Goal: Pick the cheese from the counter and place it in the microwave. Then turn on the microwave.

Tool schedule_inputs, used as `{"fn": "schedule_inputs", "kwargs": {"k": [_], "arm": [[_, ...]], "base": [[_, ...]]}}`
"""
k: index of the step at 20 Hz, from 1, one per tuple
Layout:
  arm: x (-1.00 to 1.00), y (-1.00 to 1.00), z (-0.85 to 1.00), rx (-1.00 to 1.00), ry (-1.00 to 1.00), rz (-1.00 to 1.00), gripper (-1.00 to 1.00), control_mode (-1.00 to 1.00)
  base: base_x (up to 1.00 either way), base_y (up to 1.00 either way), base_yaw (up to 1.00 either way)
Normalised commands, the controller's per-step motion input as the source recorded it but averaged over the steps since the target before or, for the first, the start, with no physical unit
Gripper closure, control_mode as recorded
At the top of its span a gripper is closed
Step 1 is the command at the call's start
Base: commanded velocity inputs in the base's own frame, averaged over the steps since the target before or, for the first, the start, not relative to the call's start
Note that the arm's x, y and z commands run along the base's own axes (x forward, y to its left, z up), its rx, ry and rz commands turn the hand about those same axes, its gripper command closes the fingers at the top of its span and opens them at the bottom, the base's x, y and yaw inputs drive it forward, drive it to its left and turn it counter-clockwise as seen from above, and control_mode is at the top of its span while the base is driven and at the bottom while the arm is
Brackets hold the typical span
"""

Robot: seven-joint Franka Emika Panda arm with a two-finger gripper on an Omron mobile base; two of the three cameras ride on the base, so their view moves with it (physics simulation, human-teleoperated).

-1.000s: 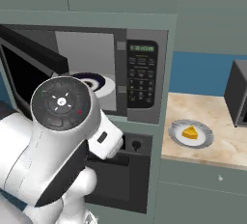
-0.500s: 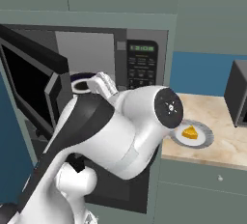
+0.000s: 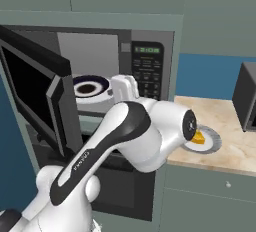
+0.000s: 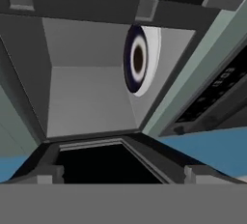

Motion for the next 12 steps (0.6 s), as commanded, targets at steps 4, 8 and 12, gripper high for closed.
{"fn": "schedule_inputs", "kwargs": {"k": [4, 8, 12], "arm": [[0.28, 0.27, -0.04, 0.08, 0.07, 0.04, -1.00, -1.00], [0.11, 0.32, 0.00, 0.05, 0.06, 0.07, -1.00, -1.00], [0.00, 0.44, 0.00, 0.03, 0.03, 0.09, -1.00, -1.00]], "base": [[0.00, 0.00, 0.00], [0.00, 0.00, 0.00], [0.00, 0.00, 0.00]]}}
